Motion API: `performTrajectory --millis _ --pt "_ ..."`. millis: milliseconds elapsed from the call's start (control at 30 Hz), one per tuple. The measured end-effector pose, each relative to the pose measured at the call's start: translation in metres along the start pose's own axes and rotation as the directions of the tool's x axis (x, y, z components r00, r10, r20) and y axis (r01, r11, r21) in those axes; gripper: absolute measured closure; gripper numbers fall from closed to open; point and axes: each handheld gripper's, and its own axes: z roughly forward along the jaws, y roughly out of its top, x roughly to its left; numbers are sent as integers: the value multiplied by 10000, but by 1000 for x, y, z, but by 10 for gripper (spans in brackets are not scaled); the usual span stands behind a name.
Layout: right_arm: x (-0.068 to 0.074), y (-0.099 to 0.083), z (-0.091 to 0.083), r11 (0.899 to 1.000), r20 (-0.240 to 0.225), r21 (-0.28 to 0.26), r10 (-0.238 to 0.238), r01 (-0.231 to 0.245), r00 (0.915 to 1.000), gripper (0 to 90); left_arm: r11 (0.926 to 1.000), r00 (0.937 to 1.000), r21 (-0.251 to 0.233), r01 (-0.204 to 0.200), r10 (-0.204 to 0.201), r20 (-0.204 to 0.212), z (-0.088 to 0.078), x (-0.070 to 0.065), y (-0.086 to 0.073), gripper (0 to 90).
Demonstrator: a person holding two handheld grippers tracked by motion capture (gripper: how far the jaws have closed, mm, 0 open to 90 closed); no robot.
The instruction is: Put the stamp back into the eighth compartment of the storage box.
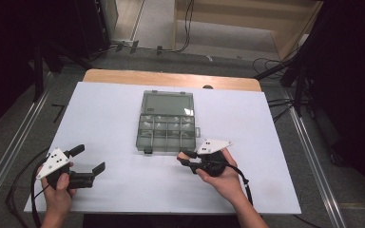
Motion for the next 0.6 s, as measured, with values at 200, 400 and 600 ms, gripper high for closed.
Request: performTrajectory --millis 200,400,600 --pt "0 1 0 10000 20 -30 62 -62 10000 650 10000 10000 -18 -1 1 30 0 0 0 0" --pt "-2 1 -1 9998 52 -35 179 -179 9998 650 10000 10000 -60 -9 10 42 -1 -1 1 0" --pt "-3 4 -3 9995 109 -145 271 -270 9996 650 10000 10000 -62 -5 5 86 -1 -1 1 0"
